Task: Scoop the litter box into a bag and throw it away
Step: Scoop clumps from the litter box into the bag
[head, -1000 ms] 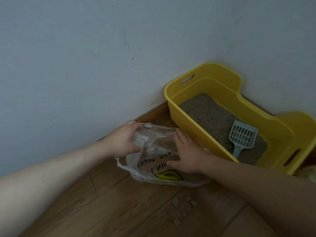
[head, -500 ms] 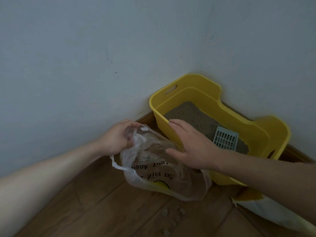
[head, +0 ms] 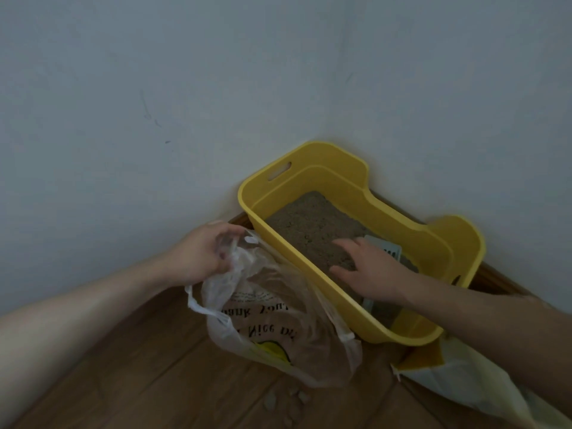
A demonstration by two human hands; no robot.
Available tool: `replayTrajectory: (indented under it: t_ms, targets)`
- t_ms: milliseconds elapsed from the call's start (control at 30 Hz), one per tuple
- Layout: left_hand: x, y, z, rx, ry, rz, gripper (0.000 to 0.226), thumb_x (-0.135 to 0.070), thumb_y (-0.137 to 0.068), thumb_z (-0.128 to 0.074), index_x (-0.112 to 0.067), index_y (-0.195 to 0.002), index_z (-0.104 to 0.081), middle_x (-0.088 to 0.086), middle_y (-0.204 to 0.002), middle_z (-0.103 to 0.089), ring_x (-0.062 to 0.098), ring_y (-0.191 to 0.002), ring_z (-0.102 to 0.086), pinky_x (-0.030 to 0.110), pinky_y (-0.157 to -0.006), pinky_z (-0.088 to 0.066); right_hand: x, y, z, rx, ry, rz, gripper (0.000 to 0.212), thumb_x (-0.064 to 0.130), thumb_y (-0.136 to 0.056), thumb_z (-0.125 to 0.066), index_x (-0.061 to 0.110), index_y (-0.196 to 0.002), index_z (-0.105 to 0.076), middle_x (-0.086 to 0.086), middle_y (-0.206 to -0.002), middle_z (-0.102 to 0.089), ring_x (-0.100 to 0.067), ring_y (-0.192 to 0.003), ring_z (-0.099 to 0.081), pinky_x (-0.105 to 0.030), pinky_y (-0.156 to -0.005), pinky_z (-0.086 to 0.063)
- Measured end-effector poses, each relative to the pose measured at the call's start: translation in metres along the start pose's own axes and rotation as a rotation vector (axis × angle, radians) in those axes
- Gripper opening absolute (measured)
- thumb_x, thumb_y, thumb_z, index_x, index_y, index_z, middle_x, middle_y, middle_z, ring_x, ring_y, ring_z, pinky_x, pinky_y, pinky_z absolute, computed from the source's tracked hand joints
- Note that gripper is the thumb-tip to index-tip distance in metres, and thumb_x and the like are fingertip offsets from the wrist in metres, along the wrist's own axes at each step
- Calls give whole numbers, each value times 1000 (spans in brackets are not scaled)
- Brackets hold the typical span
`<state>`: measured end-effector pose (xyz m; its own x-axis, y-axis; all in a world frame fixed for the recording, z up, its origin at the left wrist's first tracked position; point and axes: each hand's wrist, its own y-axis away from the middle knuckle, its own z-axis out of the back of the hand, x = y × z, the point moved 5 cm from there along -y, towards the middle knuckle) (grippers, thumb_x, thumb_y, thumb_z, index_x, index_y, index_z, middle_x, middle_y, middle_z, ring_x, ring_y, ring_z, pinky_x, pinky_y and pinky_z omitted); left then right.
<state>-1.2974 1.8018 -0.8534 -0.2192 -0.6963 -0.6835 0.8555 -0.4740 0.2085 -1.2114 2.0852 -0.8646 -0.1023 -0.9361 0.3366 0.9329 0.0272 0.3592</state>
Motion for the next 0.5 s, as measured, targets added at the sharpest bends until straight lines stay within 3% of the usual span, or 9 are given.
replayTrajectory:
  t_ms: [133,333,367,500]
  targets:
    - [-1,-7,-1,15,35,5,66,3,-78,-75,-25,-135,-57,-6,-131,-55,14,-118,-56,37,-99,-52,-33,-7,-17,225,93,-145,67,54,-96,-48,28,-153,-24,-12,-134,-53,-25,-108,-59,-41,-96,-51]
    - [3,-13,-8,46,86,-4,67,4,-79,-75,-40,-124,-54,-6,-133,-55,14,-120,-57,37,-102,-50,-55,-8,-39,439,204,-230,68,53,-100,-40,26,-156,-14,-9,-115,-58,-16,-83,-58,-30,-72,-48]
    - [3,-13,-10,52,89,-9,68,4,-78,-75,-41,-123,-54,-7,-133,-55,13,-119,-57,37,-102,-51,-56,-7,-42,466,206,-239,67,53,-100,-39,25,-156,-14,-10,-122,-58,-16,-86,-59,-30,-73,-47]
    - [3,-19,-15,63,97,-6,67,4,-78,-76,-37,-126,-53,-5,-132,-56,16,-117,-59,36,-100,-51,-61,-9,-52,526,223,-231,68,54,-101,-36,22,-157,-12,-8,-152,-41,-22,-119,-56,-37,-100,-45]
